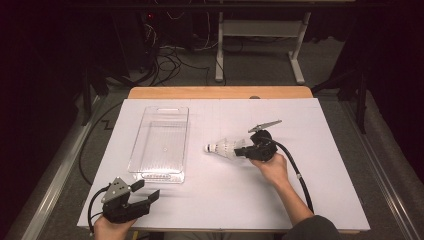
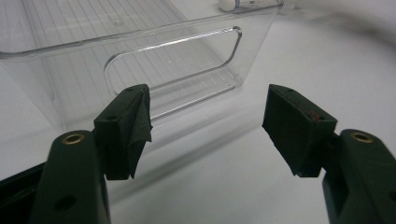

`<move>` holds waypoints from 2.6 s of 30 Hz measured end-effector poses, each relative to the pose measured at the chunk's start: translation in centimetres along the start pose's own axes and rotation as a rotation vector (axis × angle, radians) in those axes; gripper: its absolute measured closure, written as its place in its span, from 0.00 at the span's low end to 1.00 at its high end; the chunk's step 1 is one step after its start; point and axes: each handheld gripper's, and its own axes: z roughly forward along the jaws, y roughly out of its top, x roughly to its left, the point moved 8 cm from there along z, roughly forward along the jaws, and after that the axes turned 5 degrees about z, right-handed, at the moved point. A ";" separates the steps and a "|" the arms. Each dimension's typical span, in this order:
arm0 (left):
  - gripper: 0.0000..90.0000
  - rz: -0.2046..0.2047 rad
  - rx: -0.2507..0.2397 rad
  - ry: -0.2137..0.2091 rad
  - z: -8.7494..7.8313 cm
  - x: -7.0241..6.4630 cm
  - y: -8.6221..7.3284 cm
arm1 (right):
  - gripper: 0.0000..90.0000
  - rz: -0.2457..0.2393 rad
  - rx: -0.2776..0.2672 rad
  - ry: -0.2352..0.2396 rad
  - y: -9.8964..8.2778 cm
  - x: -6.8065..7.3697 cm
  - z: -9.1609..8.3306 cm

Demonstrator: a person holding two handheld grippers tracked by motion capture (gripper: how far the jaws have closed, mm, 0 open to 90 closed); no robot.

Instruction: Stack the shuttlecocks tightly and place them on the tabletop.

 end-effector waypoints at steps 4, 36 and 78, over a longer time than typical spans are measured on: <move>0.37 -0.001 0.000 0.000 0.0 0.0 0.0 | 0.97 -0.001 0.010 -0.007 -0.1 -0.1 0.0; 0.37 0.001 0.001 0.000 0.0 0.0 0.0 | 1.00 -0.023 0.025 0.003 -0.3 0.1 -0.2; 0.37 0.005 0.008 0.001 0.0 0.0 -0.1 | 0.90 -0.010 0.018 -0.022 0.7 0.2 0.9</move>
